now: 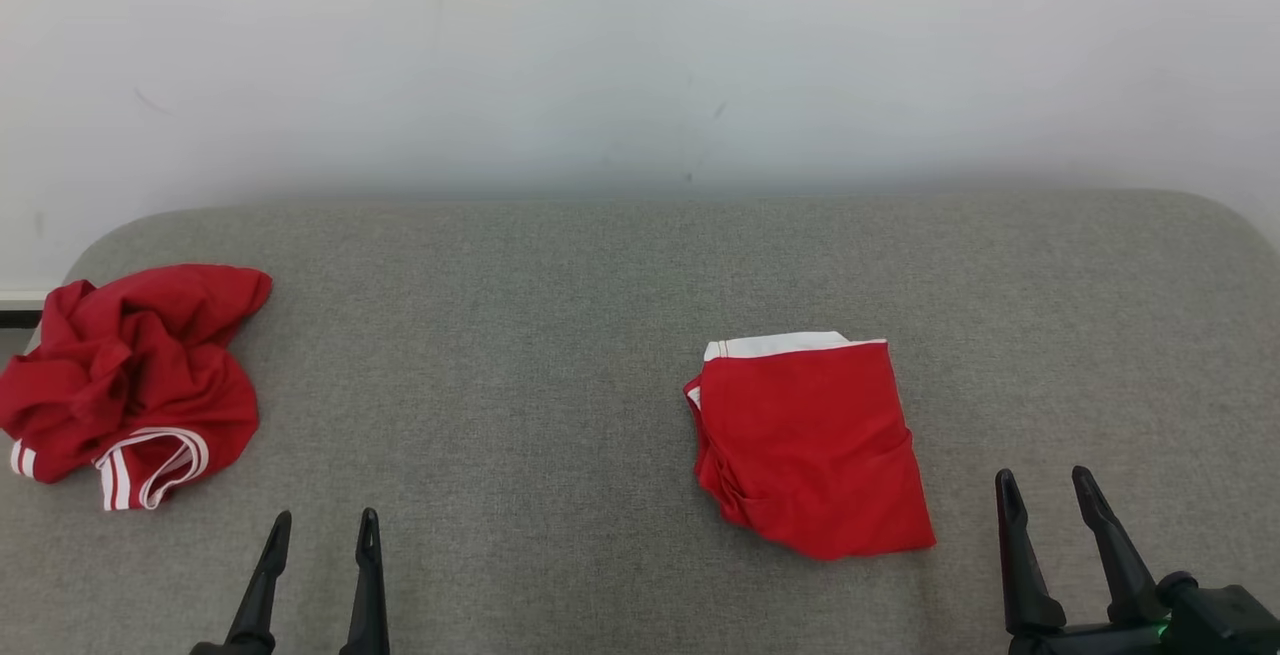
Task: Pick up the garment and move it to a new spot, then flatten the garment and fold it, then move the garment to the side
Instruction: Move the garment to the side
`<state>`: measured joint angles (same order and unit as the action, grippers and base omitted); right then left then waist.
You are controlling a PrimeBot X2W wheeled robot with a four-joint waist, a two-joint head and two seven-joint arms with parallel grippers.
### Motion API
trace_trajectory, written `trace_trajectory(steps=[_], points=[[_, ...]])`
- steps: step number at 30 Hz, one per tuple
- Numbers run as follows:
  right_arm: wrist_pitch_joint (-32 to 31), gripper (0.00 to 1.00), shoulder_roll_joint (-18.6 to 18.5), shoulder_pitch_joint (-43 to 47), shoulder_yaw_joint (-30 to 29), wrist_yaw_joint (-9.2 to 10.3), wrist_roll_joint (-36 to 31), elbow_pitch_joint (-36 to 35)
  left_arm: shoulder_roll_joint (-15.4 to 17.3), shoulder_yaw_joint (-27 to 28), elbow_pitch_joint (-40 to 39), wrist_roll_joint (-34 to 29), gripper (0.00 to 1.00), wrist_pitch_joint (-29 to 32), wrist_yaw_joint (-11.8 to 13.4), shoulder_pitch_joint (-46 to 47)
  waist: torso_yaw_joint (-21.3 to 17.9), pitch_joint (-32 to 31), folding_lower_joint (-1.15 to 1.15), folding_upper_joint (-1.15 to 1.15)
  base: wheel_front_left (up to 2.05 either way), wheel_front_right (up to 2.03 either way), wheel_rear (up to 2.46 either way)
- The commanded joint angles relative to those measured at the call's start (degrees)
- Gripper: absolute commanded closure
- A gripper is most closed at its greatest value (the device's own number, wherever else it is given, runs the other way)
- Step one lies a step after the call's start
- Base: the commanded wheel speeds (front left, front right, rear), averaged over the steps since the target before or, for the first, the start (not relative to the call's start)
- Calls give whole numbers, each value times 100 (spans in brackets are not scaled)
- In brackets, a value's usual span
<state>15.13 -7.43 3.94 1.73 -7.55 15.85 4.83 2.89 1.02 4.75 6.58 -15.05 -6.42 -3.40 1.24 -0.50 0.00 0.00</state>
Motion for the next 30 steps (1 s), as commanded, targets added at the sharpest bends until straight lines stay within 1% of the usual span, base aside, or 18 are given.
trace_trajectory(steps=[1, 5, 7, 8, 11, 13, 21, 25, 30], points=[[0, 0, -15, 48, 14, 14, -55, 23, 0, -6, -27, -8, 0, -18, 30, -40, 12, 5, 0, 0, 0, 0, 0], [0, 0, -178, -211, 224, 14, -11, 153, 0, -58, -42, 24, 0, -18, 48, -24, 75, 62, 0, 0, 0, 0, 0], [-8, 0, -288, -377, 328, 14, 15, 345, 0, -90, -47, 29, 0, -18, 53, 11, 119, 116, 0, 0, 0, 0, 0], [-8, 0, -288, -377, 328, 14, 15, 345, 0, -90, -47, 29, 0, -18, 53, 11, 119, 116, 0, 0, 0, 0, 0], [-130, 0, -413, -723, 433, 14, 94, 678, 1, -152, -53, 50, 0, -18, 57, 88, 220, 223, 0, 0, 0, 0, 0], [-254, 0, -525, -971, 505, 14, 103, 942, 0, -190, -54, 71, 0, -18, 63, 137, 301, 293, 0, 0, 0, 0, 0], [-644, 0, -752, -1946, 740, 14, 225, 2143, 1, -303, -40, 172, 0, -18, 52, 292, 615, 598, 0, 0, 0, 0, 0], [-695, 0, -800, -2384, 869, 14, 273, 2817, 0, -389, -13, 194, 0, -18, 42, 403, 752, 748, 0, 0, 0, 0, 0], [-705, 0, -768, -2808, 999, 14, 385, 3670, 0, -474, 28, 235, 0, -18, 46, 531, 858, 890, 0, 0, 0, 0, 0]])
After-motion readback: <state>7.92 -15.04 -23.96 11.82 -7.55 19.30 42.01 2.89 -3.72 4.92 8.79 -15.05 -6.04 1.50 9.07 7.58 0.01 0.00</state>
